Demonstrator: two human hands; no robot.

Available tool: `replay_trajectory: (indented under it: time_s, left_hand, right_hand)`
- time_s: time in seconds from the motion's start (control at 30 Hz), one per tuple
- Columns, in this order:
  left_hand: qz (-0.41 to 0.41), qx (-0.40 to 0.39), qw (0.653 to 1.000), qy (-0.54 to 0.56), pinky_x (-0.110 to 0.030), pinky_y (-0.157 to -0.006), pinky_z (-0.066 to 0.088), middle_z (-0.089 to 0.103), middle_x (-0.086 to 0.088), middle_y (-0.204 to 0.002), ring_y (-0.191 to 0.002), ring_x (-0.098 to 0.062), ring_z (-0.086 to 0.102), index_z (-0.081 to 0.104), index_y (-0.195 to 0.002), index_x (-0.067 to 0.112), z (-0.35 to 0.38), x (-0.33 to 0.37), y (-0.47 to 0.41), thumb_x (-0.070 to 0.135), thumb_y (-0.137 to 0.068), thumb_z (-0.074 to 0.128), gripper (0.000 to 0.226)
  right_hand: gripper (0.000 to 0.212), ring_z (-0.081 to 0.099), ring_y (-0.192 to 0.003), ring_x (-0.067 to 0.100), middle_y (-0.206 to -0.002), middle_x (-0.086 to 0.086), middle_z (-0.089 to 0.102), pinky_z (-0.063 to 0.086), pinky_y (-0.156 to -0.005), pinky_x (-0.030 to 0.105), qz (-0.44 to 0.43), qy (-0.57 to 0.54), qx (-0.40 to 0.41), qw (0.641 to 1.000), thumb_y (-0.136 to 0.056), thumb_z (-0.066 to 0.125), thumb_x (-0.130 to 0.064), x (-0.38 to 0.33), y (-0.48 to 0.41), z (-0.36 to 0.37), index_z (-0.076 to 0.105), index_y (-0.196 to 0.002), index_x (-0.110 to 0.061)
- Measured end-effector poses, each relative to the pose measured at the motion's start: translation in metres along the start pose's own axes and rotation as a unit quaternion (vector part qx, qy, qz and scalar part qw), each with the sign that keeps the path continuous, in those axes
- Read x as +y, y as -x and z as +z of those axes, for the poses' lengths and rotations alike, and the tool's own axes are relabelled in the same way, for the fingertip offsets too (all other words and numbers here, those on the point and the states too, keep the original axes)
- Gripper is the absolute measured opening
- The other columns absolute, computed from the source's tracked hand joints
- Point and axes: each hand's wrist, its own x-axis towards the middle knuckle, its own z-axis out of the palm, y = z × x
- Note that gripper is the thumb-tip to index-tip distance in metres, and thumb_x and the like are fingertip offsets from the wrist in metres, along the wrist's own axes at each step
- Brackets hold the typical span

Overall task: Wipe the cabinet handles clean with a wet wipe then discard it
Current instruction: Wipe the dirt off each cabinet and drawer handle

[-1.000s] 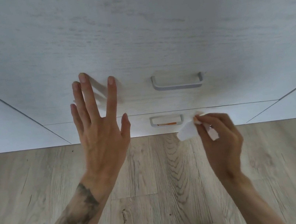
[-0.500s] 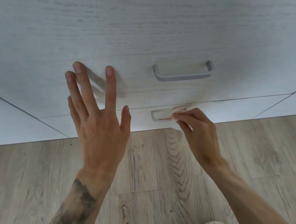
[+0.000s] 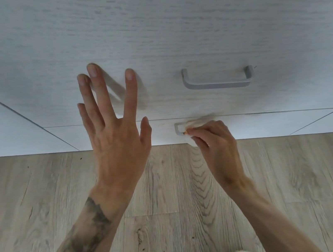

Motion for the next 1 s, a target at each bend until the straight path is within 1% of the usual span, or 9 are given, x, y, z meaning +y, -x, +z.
replay_trajectory:
  time_s: [0.17,0.37,0.5,0.6,0.67,0.77,0.9,0.93,1.0]
  left_hand:
    - [0.004,0.003,1.000,0.003,-0.066,-0.126,0.023,-0.002,-0.032,-0.170,-0.160,-0.049,-0.002,0.005,-0.170,0.023,0.000,-0.002,0.001,0.022,-0.101,0.069,0.094]
    - [-0.002,0.001,1.000,0.005,-0.066,-0.126,0.022,-0.001,-0.033,-0.170,-0.160,-0.051,-0.001,0.006,-0.169,0.022,0.001,0.000,-0.001,0.024,-0.102,0.069,0.092]
    - [0.003,-0.003,1.000,0.006,-0.067,-0.125,0.024,-0.001,-0.032,-0.170,-0.160,-0.050,-0.002,0.006,-0.169,0.023,-0.001,-0.003,0.000,0.021,-0.101,0.069,0.093]
    - [0.004,-0.007,1.000,0.004,-0.066,-0.125,0.025,-0.002,-0.032,-0.170,-0.160,-0.049,-0.002,0.006,-0.169,0.022,-0.002,-0.003,0.000,0.019,-0.101,0.069,0.094]
    - [0.002,-0.008,1.000,0.007,-0.067,-0.124,0.026,-0.002,-0.032,-0.170,-0.160,-0.049,-0.003,0.006,-0.169,0.022,-0.003,-0.002,0.000,0.018,-0.100,0.069,0.094]
    - [0.000,-0.010,1.000,0.009,-0.067,-0.124,0.027,-0.002,-0.032,-0.170,-0.160,-0.049,-0.003,0.005,-0.169,0.022,-0.004,0.000,0.001,0.018,-0.100,0.069,0.094]
    - [0.002,-0.012,1.000,0.010,-0.066,-0.124,0.027,-0.004,-0.029,-0.171,-0.161,-0.048,-0.004,0.007,-0.170,0.023,-0.005,-0.002,0.001,0.017,-0.099,0.070,0.095]
    - [0.002,-0.013,1.000,0.009,-0.065,-0.125,0.027,-0.005,-0.029,-0.171,-0.161,-0.047,-0.004,0.008,-0.170,0.023,-0.005,-0.002,0.001,0.017,-0.099,0.070,0.095]
    - [0.000,-0.014,1.000,0.007,-0.065,-0.125,0.027,-0.004,-0.029,-0.171,-0.161,-0.047,-0.004,0.009,-0.170,0.022,-0.005,-0.001,0.001,0.017,-0.099,0.071,0.094]
  right_hand:
    - [0.028,0.060,-0.099,0.015,-0.102,-0.004,0.071,0.048,-0.088,0.015,0.042,0.006,0.041,0.998,-0.089,0.080,0.001,0.020,0.010,-0.015,0.080,-0.113,-0.014]
    - [0.021,0.056,-0.100,0.007,-0.103,-0.005,0.070,0.048,-0.089,0.016,-0.010,-0.038,0.005,0.999,-0.092,0.077,-0.006,-0.010,-0.004,0.012,0.080,-0.111,-0.013]
    - [0.025,0.061,-0.099,0.011,-0.103,-0.006,0.069,0.052,-0.087,0.019,0.034,-0.015,0.039,0.999,-0.091,0.077,-0.003,0.008,0.007,-0.005,0.080,-0.113,-0.015]
    - [0.026,0.062,-0.097,0.008,-0.102,-0.003,0.070,0.050,-0.089,0.011,0.058,-0.015,0.051,0.997,-0.090,0.078,0.001,-0.001,0.006,-0.001,0.080,-0.111,-0.013]
    - [0.023,0.063,-0.099,0.006,-0.104,-0.002,0.071,0.052,-0.091,0.012,0.047,-0.031,0.037,0.998,-0.091,0.077,0.000,-0.018,0.001,0.009,0.081,-0.110,-0.011]
    - [0.021,0.070,-0.104,0.013,-0.109,-0.001,0.074,0.058,-0.094,0.023,0.019,-0.046,0.000,0.999,-0.094,0.076,-0.004,-0.031,0.000,0.013,0.080,-0.113,-0.011]
    - [0.024,0.067,-0.101,0.018,-0.107,-0.002,0.076,0.047,-0.094,0.010,0.028,-0.008,0.023,0.999,-0.091,0.079,-0.003,-0.010,0.004,-0.004,0.081,-0.113,-0.013]
    - [0.024,0.065,-0.099,0.020,-0.105,-0.002,0.077,0.045,-0.092,0.009,0.037,0.004,0.033,0.999,-0.091,0.080,-0.004,-0.007,0.004,-0.006,0.082,-0.112,-0.014]
    - [0.020,0.064,-0.097,0.022,-0.101,-0.001,0.077,0.050,-0.087,0.018,0.032,0.015,0.038,0.999,-0.090,0.080,-0.006,-0.009,0.001,-0.002,0.083,-0.109,-0.013]
